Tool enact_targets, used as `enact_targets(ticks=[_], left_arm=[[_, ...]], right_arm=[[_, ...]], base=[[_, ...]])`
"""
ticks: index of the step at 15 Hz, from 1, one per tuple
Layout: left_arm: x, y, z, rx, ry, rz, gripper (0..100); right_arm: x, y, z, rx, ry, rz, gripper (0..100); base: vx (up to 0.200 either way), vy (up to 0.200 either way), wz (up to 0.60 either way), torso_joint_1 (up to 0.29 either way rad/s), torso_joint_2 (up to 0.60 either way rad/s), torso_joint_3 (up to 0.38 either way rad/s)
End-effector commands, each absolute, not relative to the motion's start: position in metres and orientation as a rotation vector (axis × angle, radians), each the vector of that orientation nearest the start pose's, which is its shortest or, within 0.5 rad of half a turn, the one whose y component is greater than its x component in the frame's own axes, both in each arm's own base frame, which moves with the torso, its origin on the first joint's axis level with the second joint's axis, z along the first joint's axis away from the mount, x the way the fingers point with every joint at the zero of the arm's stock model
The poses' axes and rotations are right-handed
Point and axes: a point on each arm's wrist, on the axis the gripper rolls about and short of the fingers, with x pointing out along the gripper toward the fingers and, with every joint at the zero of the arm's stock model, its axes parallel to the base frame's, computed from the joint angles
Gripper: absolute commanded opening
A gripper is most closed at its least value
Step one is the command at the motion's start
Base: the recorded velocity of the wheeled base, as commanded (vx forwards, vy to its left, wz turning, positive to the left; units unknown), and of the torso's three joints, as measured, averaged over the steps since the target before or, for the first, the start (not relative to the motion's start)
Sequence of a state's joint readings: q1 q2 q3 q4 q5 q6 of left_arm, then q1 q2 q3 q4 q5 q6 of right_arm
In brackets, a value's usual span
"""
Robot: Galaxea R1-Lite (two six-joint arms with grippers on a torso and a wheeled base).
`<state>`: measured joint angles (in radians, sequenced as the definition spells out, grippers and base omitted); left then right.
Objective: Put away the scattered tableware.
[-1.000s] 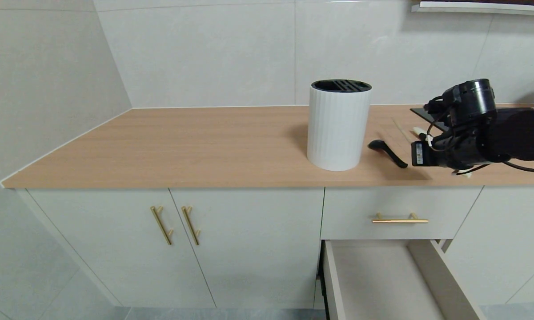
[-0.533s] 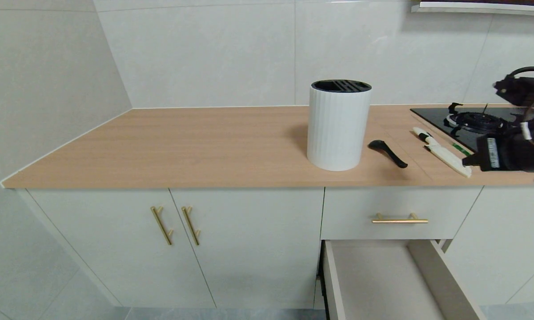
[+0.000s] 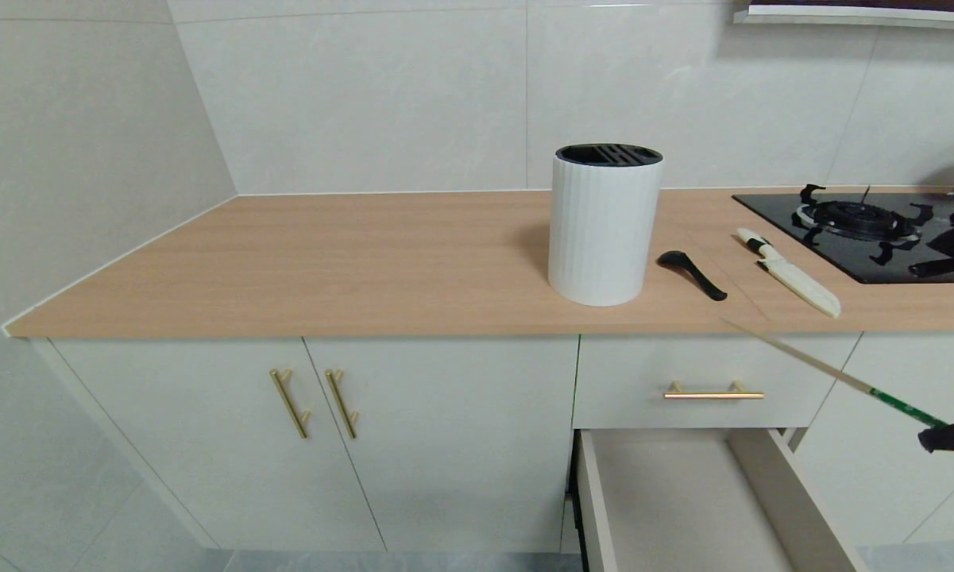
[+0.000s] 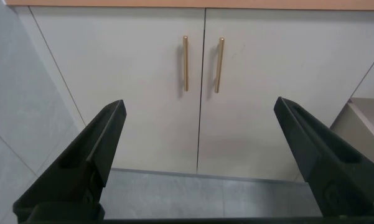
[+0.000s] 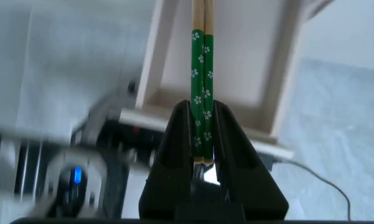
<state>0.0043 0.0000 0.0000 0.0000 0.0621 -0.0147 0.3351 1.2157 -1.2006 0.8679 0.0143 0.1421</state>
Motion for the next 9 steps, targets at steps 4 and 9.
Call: enact_targets(ticks=[4, 9], left_arm=[[-0.023, 0.001, 0.075, -0.015, -0.001, 0.067, 100], [-0.023, 0.001, 0.075, -0.015, -0.001, 0.067, 100]], right_arm=[[0.169, 0.078, 0.218, -0.058, 1.199, 0.295, 0], [0.189, 0.093, 0.202, 0.018, 1.214, 0.273, 0]], base=[[0.0, 0.0, 0.0, 0.0, 0.0, 0.0], [0.0, 0.0, 0.0, 0.0, 0.0, 0.0]])
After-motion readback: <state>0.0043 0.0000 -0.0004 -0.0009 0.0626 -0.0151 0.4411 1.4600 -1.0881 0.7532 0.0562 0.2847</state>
